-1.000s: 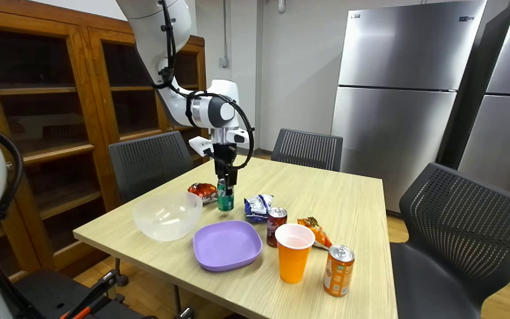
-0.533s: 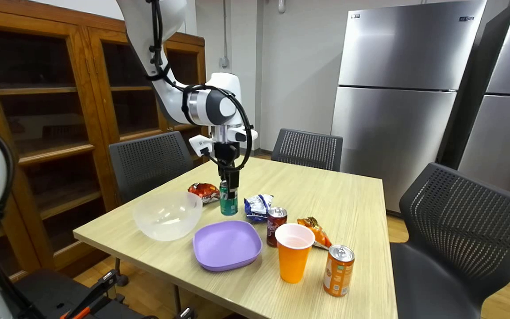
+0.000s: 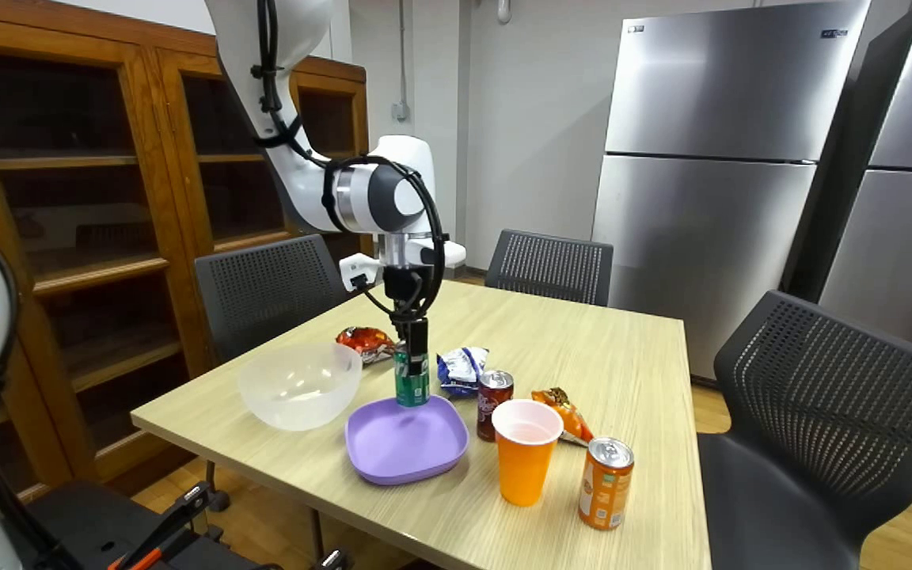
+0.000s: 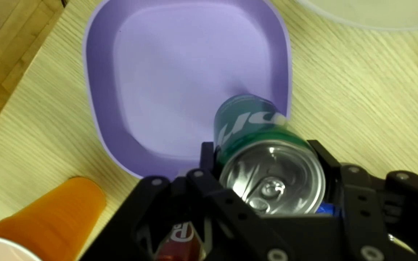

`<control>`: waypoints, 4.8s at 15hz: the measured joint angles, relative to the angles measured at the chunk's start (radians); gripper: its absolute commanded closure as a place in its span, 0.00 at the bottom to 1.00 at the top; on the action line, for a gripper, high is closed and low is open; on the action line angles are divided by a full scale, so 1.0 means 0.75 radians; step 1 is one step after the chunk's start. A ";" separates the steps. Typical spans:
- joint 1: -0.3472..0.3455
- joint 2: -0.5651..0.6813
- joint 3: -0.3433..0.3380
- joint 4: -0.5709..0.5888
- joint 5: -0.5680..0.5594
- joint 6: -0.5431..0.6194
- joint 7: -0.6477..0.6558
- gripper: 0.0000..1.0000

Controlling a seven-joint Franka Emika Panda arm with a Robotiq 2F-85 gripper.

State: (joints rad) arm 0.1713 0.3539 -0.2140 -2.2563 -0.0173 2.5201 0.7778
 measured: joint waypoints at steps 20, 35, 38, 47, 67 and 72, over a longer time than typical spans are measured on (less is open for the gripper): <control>-0.076 0.027 0.011 -0.071 0.151 0.090 0.082 0.62; -0.079 0.001 0.010 -0.052 0.172 0.101 0.105 0.00; -0.099 -0.051 0.008 -0.059 0.171 0.101 0.105 0.00; -0.219 -0.089 -0.010 -0.061 0.193 0.100 0.107 0.00; -0.310 0.140 -0.027 0.116 0.317 0.101 0.269 0.00; -0.315 0.186 -0.027 0.160 0.342 0.101 0.271 0.34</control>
State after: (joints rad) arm -0.0648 0.4931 -0.2342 -2.1363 0.2389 2.5958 0.9808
